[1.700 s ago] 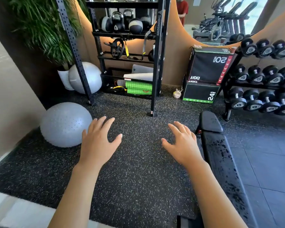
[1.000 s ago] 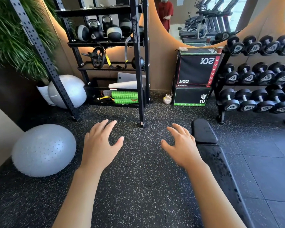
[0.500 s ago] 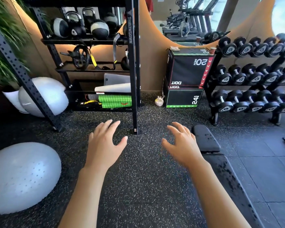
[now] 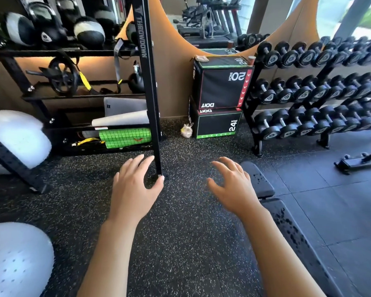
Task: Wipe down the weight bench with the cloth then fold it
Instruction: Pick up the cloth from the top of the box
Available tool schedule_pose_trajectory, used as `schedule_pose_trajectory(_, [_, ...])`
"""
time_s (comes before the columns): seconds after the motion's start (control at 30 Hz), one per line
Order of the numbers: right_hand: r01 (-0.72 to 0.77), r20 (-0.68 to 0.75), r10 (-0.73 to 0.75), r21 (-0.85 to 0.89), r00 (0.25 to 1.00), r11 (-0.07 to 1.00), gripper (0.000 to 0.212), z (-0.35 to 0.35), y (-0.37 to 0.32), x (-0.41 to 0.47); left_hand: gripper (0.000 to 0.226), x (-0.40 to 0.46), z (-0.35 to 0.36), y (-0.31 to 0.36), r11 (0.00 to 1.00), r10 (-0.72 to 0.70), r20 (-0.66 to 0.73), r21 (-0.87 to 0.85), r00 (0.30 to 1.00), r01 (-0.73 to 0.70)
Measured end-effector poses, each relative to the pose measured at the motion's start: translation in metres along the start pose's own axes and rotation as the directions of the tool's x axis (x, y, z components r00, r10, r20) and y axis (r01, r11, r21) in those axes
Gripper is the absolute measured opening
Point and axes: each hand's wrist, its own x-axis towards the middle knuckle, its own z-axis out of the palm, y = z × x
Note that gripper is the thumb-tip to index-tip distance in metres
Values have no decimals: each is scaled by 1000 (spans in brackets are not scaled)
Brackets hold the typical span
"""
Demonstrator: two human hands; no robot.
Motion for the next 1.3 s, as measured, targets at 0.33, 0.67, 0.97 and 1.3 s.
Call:
schedule_pose_trajectory(0.33, [-23,-48,25,28,999,999,64,-19,86,114,63,120,63,61,997,67,1,27,998,-67])
schedule_pose_trajectory(0.67, [14,-57,-12,32,998,999,64,-64,166,242,62,244,129,142,996,86,-27,38,996,-85])
schedule_pose_trajectory(0.97, [-1,-67,4,42,998,999,66,-54,199,331,64,332,173,144,993,86,11,83,996,-87])
schedule_pose_trajectory(1.3, [-123,-111,120,-19,987,992,77,-31,195,467,71,480,221,107,978,143,113,133,983,-158])
